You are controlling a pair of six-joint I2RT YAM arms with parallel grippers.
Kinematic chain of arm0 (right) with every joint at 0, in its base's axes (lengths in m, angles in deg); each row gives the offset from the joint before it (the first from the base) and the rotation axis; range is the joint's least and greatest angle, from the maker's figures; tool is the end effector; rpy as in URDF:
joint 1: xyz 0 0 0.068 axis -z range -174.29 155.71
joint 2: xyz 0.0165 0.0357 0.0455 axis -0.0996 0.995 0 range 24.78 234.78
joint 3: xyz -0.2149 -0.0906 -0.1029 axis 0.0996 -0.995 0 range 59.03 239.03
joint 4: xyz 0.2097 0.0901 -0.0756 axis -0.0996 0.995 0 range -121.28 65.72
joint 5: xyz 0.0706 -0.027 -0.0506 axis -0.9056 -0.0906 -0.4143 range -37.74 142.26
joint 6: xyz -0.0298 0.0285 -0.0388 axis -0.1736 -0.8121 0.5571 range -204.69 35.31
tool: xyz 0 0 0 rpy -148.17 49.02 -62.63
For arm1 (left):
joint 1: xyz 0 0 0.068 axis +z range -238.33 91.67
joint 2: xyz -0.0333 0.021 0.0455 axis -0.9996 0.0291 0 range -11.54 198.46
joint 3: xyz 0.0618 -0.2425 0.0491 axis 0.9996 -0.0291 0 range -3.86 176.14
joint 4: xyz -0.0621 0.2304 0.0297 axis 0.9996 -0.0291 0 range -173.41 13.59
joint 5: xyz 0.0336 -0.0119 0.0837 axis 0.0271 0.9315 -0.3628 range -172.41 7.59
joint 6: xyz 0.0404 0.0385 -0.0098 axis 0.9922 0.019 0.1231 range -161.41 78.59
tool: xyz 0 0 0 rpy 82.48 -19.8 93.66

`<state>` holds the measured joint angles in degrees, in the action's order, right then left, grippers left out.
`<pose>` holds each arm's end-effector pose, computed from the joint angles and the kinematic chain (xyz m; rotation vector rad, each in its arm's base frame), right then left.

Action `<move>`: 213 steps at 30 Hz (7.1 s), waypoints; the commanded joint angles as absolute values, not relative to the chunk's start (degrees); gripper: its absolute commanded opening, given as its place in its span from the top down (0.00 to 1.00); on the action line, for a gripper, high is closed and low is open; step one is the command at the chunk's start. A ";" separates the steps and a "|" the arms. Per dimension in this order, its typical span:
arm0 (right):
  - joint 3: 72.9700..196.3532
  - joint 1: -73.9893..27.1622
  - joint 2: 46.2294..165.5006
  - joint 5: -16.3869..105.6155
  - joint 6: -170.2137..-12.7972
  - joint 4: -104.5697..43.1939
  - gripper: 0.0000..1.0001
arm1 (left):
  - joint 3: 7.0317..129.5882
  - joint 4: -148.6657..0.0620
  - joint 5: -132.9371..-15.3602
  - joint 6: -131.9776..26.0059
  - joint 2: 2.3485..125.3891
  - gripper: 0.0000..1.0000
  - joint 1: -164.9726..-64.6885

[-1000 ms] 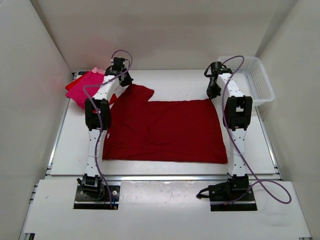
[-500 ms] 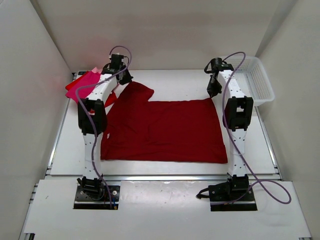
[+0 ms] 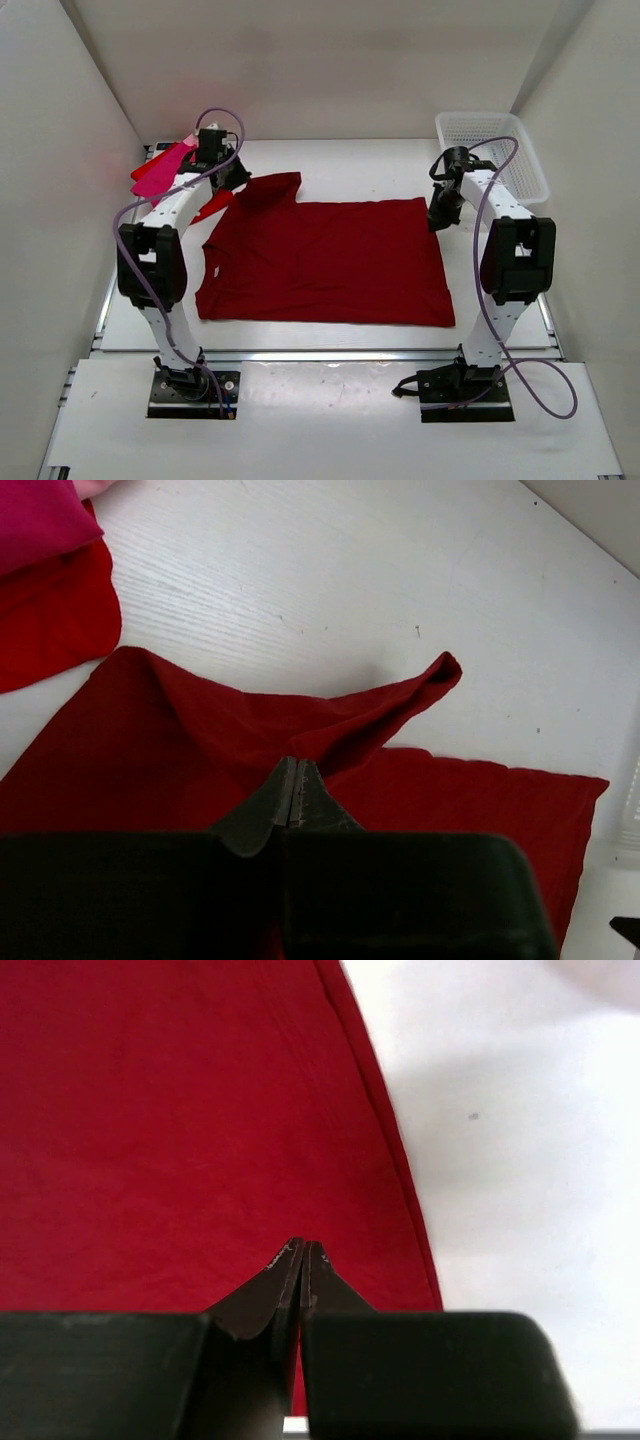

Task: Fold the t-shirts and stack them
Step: Pick up the 1/3-folded T-shirt from the center of the board, then fold the 1/3-folded T-shirt at the center of the board.

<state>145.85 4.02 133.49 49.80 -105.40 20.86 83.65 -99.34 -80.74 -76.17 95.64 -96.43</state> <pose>0.3586 0.0124 0.2095 0.4660 2.8351 0.1390 0.4017 -0.0584 0.2528 -0.5274 2.2900 -0.4088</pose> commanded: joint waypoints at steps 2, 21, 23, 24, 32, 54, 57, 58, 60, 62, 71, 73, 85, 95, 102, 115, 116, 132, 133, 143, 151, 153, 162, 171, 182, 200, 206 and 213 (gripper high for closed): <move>144.20 4.83 128.85 48.12 -103.51 14.51 1.00 | 80.61 -98.90 -78.02 -75.42 88.32 1.00 -95.19; 155.96 2.46 146.06 56.91 -105.25 0.79 0.73 | 75.86 -98.82 -76.17 -74.98 82.85 1.00 -95.63; 159.90 2.20 148.96 59.10 -105.17 0.80 0.72 | 77.69 -99.17 -76.08 -74.80 84.17 1.00 -95.98; 162.80 2.46 150.54 58.85 -105.34 1.67 0.72 | 78.14 -99.34 -75.99 -74.72 84.44 1.00 -95.80; 177.69 2.81 159.35 65.35 -106.84 10.12 0.73 | 79.72 -98.73 -74.86 -74.81 87.25 1.00 -96.59; 183.22 1.76 166.02 64.83 -107.72 16.09 0.78 | 80.16 -96.80 -72.83 -75.95 88.92 1.00 -96.41; 183.39 1.58 166.37 65.43 -108.07 16.18 0.91 | 79.99 -96.88 -73.00 -75.60 88.92 1.00 -96.16; 184.26 1.50 166.64 65.09 -108.24 16.35 0.95 | 79.99 -97.15 -72.92 -75.77 89.18 1.00 -96.07; 184.97 0.80 165.94 65.96 -108.51 17.32 0.99 | 79.46 -96.71 -72.65 -75.77 88.84 1.00 -95.98; 185.76 0.27 164.71 66.40 -108.42 17.93 1.00 | 79.55 -96.80 -72.30 -75.86 88.22 1.00 -96.06; 177.20 0.52 153.22 62.91 -105.00 22.78 1.00 | 74.37 -97.49 -72.21 -76.12 81.90 1.00 -95.45; 168.57 1.75 148.11 60.09 -104.64 19.54 0.99 | 72.87 -97.24 -72.12 -75.95 80.23 1.00 -95.36; 142.35 5.63 131.40 56.29 -101.65 10.29 1.00 | 65.67 -99.34 -72.39 -75.60 72.76 1.00 -95.72; 136.46 5.63 127.44 54.36 -101.48 8.36 1.00 | 61.27 -106.27 -75.64 -74.11 61.08 1.00 -94.84; 134.62 8.08 125.86 52.69 -101.04 7.48 1.00 | 57.84 -114.36 -79.68 -73.40 54.30 1.00 -93.25; 126.80 11.43 121.99 50.33 -100.51 5.28 1.00 | 53.36 -123.51 -84.52 -71.90 49.46 1.00 -93.69; 126.79 11.69 121.90 50.23 -100.60 5.37 1.00 | 53.01 -124.04 -84.35 -71.90 49.28 1.00 -94.30; 122.32 10.02 119.27 52.08 -101.12 5.10 1.00 | 43.79 -127.04 -84.09 -75.68 46.21 1.00 -94.74; 121.61 10.02 119.18 52.25 -101.13 4.93 1.00 | 42.99 -127.29 -83.64 -75.94 46.12 1.00 -94.83; 121.16 10.89 118.83 54.72 -102.01 4.76 0.95 | 44.30 -129.75 -85.92 -76.65 45.50 0.75 -95.01; 125.38 9.49 116.46 54.63 -100.69 9.14 0.76 | 50.71 -129.23 -88.39 -76.73 46.37 0.66 -95.01; 127.13 6.95 115.14 54.19 -100.51 9.93 0.75 | 51.42 -124.42 -84.54 -78.22 49.71 0.65 -94.31; 138.38 -17.72 121.10 32.25 -101.38 2.75 1.00 | 53.89 -108.50 -76.78 -80.78 66.05 0.70 -93.43; 156.13 -34.36 138.24 25.88 -102.53 -6.15 0.95 | 49.84 -102.16 -74.23 -79.29 75.03 0.70 -90.53; 170.81 -38.67 153.62 26.50 -101.48 -2.90 0.63 | 50.28 -102.68 -74.67 -76.04 78.55 0.71 -88.94; 177.42 -42.45 163.04 23.96 -104.20 -2.01 0.60 | 50.63 -101.81 -72.40 -75.42 80.48 0.74 -89.21; 178.47 -43.24 163.04 24.48 -103.77 -0.62 0.92 | 51.16 -101.98 -72.91 -74.72 81.89 0.74 -89.30; 175.22 -44.65 155.66 27.03 -101.74 3.34 1.00 | 53.00 -101.63 -74.06 -73.93 84.52 0.76 -88.68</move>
<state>175.86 -43.56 162.63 26.32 -102.89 1.86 50.77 -102.99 -73.81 -74.84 84.36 -89.13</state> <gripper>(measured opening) 0.021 0.250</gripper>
